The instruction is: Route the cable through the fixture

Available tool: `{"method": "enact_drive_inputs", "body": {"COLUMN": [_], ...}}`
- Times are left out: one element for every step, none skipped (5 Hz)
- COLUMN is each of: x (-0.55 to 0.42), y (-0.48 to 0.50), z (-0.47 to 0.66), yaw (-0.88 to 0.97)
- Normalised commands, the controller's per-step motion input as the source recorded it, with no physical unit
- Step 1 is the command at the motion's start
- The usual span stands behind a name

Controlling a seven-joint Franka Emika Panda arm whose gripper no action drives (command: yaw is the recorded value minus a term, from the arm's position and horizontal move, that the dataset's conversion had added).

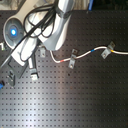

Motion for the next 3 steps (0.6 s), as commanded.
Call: {"method": "enact_drive_inputs", "body": {"x": [-0.304,-0.123,-0.035], "y": [0.240,0.174,0.140], "z": [0.39,0.55,0.49], "yaw": [-0.31,-0.44,-0.33]}}
